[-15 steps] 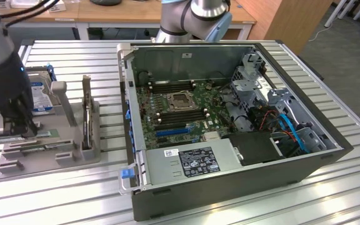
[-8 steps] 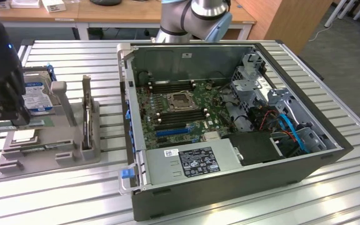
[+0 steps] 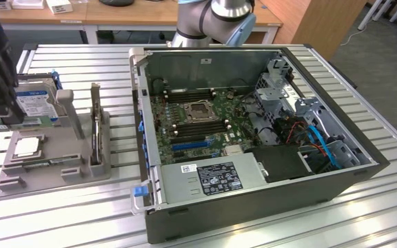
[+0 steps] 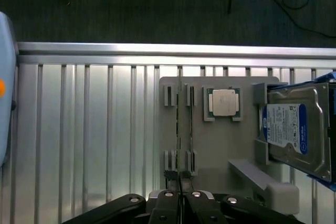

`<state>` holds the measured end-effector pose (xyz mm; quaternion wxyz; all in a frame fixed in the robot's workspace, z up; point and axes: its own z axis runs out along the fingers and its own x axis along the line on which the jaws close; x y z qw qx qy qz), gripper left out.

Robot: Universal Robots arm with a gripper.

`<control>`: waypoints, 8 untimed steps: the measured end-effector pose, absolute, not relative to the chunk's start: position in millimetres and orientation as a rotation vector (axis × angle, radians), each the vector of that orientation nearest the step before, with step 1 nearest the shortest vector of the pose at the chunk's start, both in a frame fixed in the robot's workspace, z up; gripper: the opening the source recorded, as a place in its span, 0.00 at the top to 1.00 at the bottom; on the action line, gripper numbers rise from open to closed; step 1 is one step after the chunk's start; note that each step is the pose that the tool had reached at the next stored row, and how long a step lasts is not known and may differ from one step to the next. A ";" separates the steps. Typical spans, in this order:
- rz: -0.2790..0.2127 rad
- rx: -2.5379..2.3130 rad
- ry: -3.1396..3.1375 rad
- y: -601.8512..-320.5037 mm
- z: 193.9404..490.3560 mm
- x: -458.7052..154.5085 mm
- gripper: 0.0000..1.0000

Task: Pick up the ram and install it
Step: 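Pick up the ram and move it above insertion slot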

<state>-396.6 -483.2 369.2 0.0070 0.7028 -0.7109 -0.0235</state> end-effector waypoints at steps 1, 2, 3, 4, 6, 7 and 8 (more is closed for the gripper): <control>-0.074 2.198 -2.223 -483.2 373.1 -396.6 0.88; -0.074 2.199 -2.223 -483.2 376.8 -396.6 0.88; -0.074 2.199 -2.223 -483.2 380.3 -396.6 0.88; -0.074 2.200 -2.222 -483.2 384.0 -396.6 0.88; -0.074 2.201 -2.221 -483.3 390.3 -396.6 0.88; -0.074 2.202 -2.220 -483.2 393.0 -396.6 0.88; -0.074 2.203 -2.219 -483.2 395.5 -396.6 0.88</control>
